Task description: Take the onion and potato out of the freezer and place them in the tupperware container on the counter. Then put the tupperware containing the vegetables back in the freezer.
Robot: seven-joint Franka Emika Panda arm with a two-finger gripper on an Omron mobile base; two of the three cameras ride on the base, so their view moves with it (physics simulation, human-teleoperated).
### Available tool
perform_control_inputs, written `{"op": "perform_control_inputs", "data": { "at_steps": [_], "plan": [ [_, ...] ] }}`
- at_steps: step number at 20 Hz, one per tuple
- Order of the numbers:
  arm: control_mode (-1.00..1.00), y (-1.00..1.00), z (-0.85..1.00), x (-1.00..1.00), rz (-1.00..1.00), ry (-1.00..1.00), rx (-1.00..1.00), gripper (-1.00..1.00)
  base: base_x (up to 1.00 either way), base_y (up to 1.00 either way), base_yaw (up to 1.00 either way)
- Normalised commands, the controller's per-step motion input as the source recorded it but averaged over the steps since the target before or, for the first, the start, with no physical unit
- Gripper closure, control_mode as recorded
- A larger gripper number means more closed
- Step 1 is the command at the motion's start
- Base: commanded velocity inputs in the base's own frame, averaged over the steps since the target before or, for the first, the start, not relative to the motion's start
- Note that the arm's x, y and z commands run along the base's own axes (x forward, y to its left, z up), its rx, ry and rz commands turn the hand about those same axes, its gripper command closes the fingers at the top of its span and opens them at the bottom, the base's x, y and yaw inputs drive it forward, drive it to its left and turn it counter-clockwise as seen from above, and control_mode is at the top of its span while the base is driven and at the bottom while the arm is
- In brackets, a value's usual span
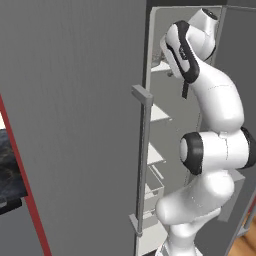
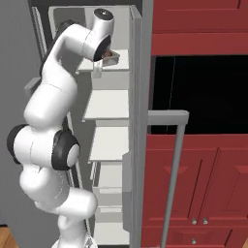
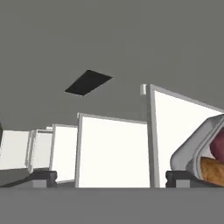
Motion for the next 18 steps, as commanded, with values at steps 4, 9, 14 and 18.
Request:
{"op": "perform_control_inputs", "data": {
  "at_steps": [4, 9, 14, 18],
  "plan": [
    [-1.0, 0.0, 0.32, -1.0, 0.0, -0.24, -0.1, -1.0, 0.0, 0.0, 0.0],
    [-1.0, 0.0, 0.34, -1.0, 0.0, -0.14, -0.09, -1.0, 0.0, 0.0, 0.0],
    [-1.0, 0.0, 0.23, -1.0, 0.0, -0.07, -0.07, -1.0, 0.0, 0.0, 0.0],
    [-1.0, 0.07, 0.17, -1.0, 0.0, -0.01, -0.08, -1.0, 0.0, 0.0, 0.0]
  ]
}}
